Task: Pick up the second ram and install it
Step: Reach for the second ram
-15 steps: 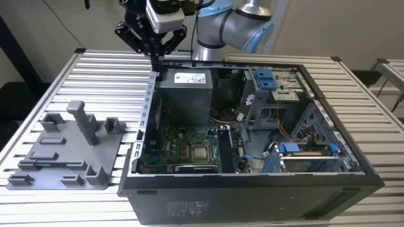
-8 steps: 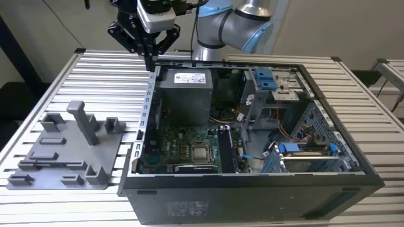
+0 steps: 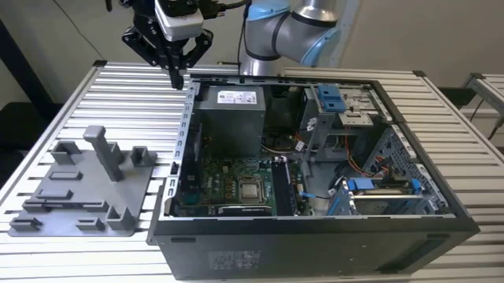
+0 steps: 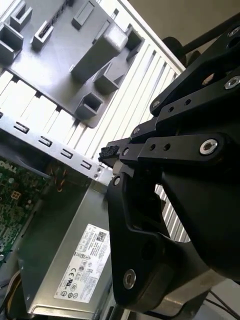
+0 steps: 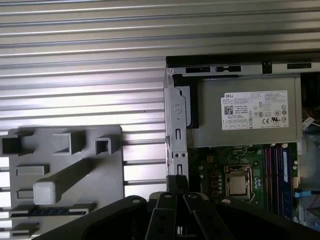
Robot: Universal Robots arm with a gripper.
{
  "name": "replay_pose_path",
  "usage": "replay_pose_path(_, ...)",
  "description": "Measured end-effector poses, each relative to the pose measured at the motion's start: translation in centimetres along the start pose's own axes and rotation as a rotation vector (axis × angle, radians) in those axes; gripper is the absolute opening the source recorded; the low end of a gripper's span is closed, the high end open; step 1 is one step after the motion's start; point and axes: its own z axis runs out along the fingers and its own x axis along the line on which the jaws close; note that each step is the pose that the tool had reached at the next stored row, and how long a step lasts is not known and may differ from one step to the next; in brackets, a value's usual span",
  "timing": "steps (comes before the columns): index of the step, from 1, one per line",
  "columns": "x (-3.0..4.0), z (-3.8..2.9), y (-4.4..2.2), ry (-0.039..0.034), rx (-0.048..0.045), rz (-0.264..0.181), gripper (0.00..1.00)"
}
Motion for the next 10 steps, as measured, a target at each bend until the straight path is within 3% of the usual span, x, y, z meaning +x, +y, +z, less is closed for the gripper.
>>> replay_pose_path(10, 1.84, -0.04, -0.19, 0.0000, 0.0000, 0.000, 0.11)
